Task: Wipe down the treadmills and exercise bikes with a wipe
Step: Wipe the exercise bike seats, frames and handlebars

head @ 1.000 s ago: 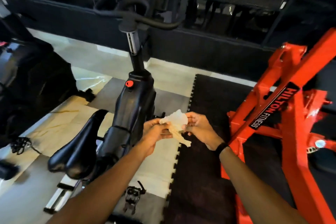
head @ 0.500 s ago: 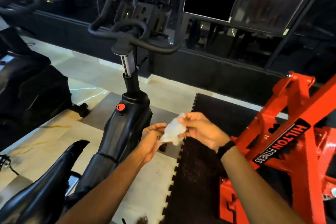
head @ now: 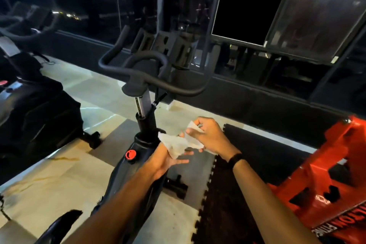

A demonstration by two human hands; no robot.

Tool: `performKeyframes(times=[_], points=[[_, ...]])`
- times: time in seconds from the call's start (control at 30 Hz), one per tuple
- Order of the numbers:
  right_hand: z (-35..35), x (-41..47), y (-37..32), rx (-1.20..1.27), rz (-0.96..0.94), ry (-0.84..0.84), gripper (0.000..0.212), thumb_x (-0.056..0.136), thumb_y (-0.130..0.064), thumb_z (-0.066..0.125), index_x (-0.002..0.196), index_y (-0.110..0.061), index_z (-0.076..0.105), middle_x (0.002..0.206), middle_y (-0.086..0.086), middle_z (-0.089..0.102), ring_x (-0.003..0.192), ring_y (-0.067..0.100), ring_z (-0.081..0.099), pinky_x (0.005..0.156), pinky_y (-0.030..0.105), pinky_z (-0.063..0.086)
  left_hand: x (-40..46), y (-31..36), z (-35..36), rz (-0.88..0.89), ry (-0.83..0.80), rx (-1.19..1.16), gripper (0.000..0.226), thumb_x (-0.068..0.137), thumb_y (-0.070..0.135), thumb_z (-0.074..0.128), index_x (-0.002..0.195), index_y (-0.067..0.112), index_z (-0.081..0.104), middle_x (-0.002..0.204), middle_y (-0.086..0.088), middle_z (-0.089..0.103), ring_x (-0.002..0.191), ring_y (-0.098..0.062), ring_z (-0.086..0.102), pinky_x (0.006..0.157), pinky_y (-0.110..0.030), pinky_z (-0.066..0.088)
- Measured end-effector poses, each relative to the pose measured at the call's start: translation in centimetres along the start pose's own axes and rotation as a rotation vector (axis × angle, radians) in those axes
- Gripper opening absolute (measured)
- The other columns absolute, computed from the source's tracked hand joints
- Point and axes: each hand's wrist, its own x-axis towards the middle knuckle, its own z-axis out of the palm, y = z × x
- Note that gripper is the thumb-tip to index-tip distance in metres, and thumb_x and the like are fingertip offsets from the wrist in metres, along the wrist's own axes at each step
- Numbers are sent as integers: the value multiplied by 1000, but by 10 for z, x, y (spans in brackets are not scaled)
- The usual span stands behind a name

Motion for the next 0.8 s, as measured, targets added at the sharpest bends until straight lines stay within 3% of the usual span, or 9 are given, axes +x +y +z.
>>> performKeyframes(times=[0.1, 0.17, 0.27, 0.37, 0.47, 0.57, 0.67, 0.8], points=[[-12, 19, 9, 141, 17, -17, 16, 93, -14, 69, 93, 1, 63, 85, 21, 69, 60, 30, 68, 44, 33, 52, 11, 10, 12, 7, -32, 9, 29, 78, 11, 69, 105, 0, 68, 85, -20, 67, 74, -32, 67, 88, -58, 54], [-22, 35, 20, 211, 26, -48, 19, 92, -13, 70, 96, 4, 62, 85, 25, 68, 60, 24, 67, 46, 31, 52, 21, 18, 18, 3, -9, 16, 30, 69, -5, 70, 99, -4, 69, 80, -18, 68, 66, -26, 67, 79, -49, 59], [-40, 55, 34, 275, 44, -86, 19, 92, -13, 71, 98, 3, 64, 77, 15, 67, 58, 16, 65, 44, 28, 49, 37, 26, 23, 30, 25, 2, 40, 67, -5, 73, 107, -7, 68, 98, -20, 71, 82, -27, 70, 76, -37, 59], [-61, 73, 46, 275, 25, -100, 10, 92, -14, 72, 92, -4, 67, 73, 7, 67, 57, 16, 63, 42, 26, 44, 53, 34, 27, 56, 60, -96, 42, 64, -3, 66, 106, -3, 69, 100, -19, 70, 85, -26, 69, 73, -35, 59], [-79, 89, 57, 298, -8, -55, 9, 92, -14, 71, 89, -6, 68, 76, 10, 69, 61, 18, 63, 42, 25, 43, 71, 38, 33, 65, 194, -181, 50, 54, -8, 54, 103, -4, 61, 94, -15, 65, 77, -23, 66, 58, -30, 56], [-89, 101, 65, 352, -20, 9, 14, 92, -13, 71, 96, 0, 68, 89, 18, 72, 72, 20, 68, 53, 27, 53, 79, 40, 46, 91, 404, -144, 42, 42, -9, 46, 82, 0, 54, 74, -13, 52, 51, -18, 57, 38, -22, 41], [-94, 110, 68, 419, -38, 104, 5, 92, -12, 70, 92, -7, 70, 89, 13, 72, 74, 11, 67, 63, 23, 54, 81, 43, 56, 148, 561, -13, 26, 47, -13, 44, 68, 0, 53, 60, -11, 49, 42, -19, 50, 39, -19, 37], [-100, 120, 67, 477, -67, 144, 5, 95, -15, 67, 93, -11, 69, 84, 2, 70, 69, 1, 65, 63, 18, 53, 82, 61, 61, 195, 625, 15, 22, 66, -16, 42, 63, 4, 52, 54, -9, 50, 49, -21, 51, 48, -22, 40]])
